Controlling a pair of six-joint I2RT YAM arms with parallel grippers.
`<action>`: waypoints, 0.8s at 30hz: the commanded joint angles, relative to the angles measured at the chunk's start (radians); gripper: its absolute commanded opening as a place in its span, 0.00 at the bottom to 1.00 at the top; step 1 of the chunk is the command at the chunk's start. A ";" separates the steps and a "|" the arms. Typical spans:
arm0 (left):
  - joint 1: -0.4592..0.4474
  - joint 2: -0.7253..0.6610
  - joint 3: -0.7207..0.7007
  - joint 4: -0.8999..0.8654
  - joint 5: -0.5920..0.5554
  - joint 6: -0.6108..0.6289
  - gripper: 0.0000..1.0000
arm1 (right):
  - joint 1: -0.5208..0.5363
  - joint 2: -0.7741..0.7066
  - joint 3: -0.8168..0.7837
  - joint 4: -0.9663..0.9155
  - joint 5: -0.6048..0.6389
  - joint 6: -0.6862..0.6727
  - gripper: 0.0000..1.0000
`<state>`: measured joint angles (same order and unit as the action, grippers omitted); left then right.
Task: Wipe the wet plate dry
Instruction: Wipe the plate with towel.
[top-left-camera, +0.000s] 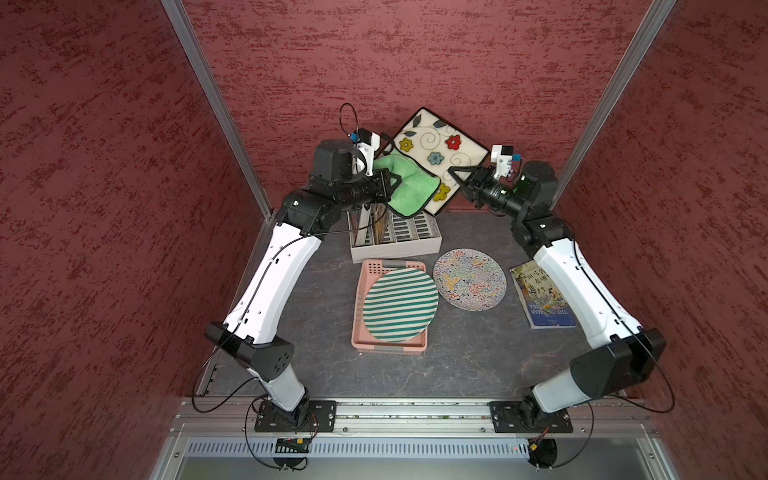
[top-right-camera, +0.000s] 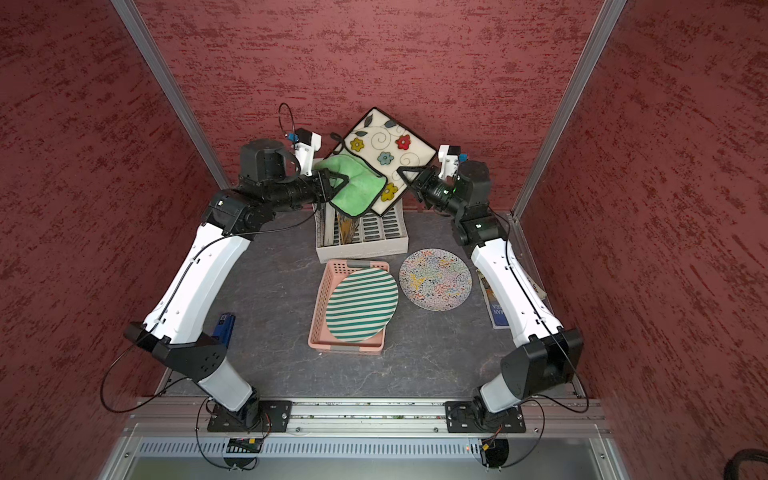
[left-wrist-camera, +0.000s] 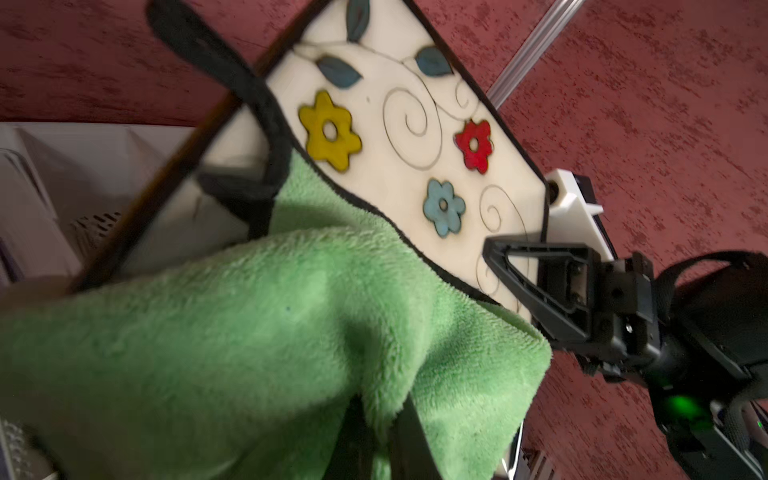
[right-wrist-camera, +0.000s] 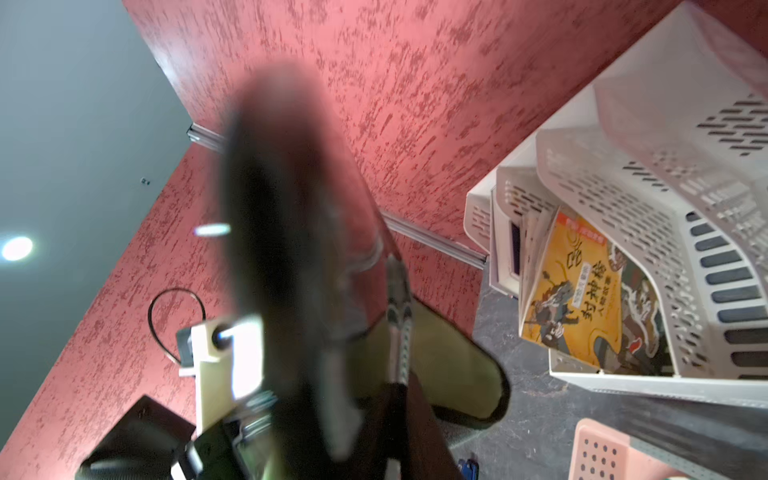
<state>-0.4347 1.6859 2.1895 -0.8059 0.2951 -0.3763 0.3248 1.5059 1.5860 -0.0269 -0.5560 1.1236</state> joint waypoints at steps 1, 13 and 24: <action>0.015 0.058 0.091 -0.044 -0.030 -0.015 0.00 | 0.110 -0.130 -0.015 0.277 -0.109 0.026 0.00; -0.018 0.017 0.032 0.094 0.160 -0.076 0.00 | -0.217 -0.055 0.106 0.521 -0.010 0.349 0.00; 0.174 -0.210 -0.544 0.981 0.283 -0.768 0.00 | -0.190 -0.141 -0.127 0.676 -0.085 0.442 0.00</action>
<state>-0.2512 1.4643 1.6608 -0.1482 0.5282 -0.9272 0.0734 1.4609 1.4452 0.4255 -0.5499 1.5604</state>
